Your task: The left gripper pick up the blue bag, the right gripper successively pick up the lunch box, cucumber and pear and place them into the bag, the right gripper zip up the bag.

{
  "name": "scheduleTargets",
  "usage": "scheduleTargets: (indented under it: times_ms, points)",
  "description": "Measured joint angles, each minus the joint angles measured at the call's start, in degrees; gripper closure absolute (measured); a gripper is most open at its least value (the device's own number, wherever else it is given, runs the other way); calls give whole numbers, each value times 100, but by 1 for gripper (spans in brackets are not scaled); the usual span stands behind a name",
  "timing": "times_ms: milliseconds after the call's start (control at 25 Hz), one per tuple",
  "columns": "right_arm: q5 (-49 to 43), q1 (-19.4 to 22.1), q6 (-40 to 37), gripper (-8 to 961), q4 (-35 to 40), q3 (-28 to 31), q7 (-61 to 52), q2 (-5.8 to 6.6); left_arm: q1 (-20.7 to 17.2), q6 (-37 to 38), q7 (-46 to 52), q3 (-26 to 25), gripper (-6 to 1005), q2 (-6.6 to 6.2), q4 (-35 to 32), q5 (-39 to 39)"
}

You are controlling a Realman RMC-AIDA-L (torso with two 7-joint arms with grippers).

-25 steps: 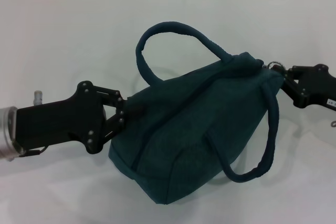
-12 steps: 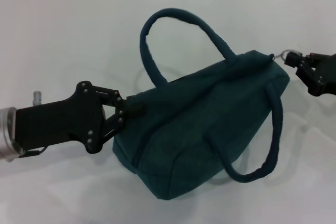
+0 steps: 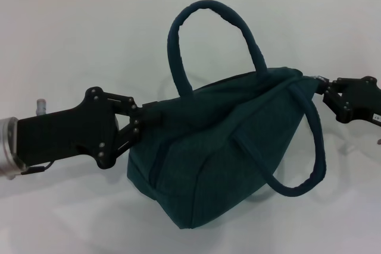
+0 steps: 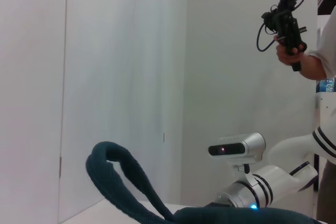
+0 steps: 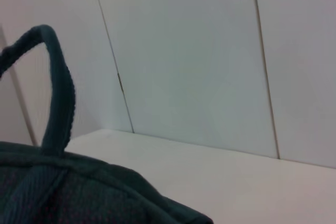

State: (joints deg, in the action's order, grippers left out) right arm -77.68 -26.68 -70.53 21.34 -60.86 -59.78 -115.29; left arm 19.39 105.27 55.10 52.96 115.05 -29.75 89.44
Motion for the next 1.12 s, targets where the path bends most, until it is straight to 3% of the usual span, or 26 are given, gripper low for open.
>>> scheduleTargets:
  times_ms: [320, 560, 880, 1120]
  points:
    - [149, 35, -881, 948, 93, 86, 0, 11, 3, -71, 0, -5, 909, 29, -7, 4]
    - [215, 48, -1045, 948, 146, 88, -23, 21, 6, -81, 44, -4, 903, 52, -7, 7]
    - [191, 58, -1261, 948, 149, 130, -61, 97, 65, -86, 1020, -61, 895, -100, -311, 11]
    - [185, 130, -1322, 949, 167, 114, -132, 174, 162, -87, 1698, -322, 689, -146, -490, 26]
